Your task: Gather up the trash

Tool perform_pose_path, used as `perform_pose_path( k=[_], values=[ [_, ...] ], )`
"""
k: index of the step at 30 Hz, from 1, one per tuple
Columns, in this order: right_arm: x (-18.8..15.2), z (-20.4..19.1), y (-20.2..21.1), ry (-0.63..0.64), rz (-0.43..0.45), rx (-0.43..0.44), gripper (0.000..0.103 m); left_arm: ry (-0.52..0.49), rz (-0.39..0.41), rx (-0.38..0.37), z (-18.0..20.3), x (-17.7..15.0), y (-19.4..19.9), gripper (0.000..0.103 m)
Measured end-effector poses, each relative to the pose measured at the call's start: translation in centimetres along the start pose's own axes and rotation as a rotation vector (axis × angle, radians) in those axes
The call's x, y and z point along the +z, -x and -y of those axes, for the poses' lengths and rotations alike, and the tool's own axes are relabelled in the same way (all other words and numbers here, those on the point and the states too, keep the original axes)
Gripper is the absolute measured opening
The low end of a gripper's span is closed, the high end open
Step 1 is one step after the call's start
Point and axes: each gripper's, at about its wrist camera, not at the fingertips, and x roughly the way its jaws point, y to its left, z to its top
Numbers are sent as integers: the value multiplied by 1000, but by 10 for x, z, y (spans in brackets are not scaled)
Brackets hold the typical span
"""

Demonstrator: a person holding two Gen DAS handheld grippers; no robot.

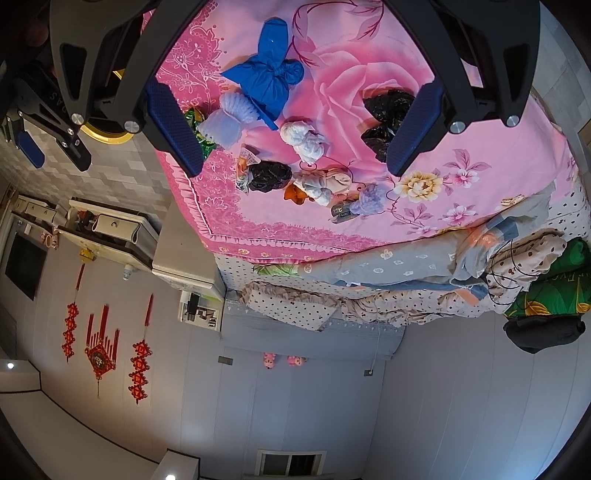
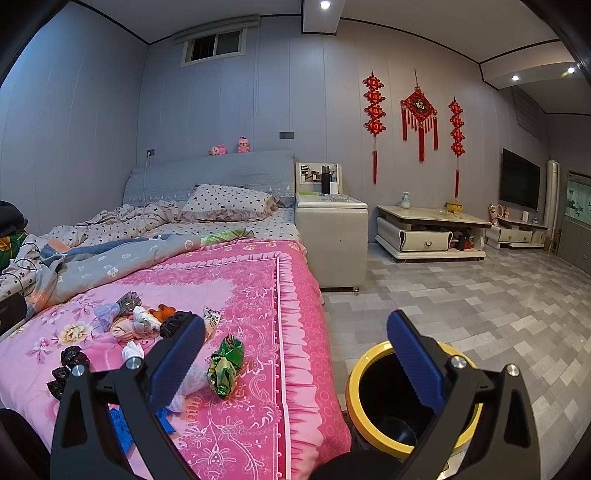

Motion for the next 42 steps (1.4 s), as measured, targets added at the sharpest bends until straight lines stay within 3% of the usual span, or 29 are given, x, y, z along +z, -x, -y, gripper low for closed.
perform_pose_path(
  k=[42],
  values=[
    [-4, 3, -1, 0, -14, 2, 95, 2, -6, -2, 0, -3, -4, 96]
  ],
)
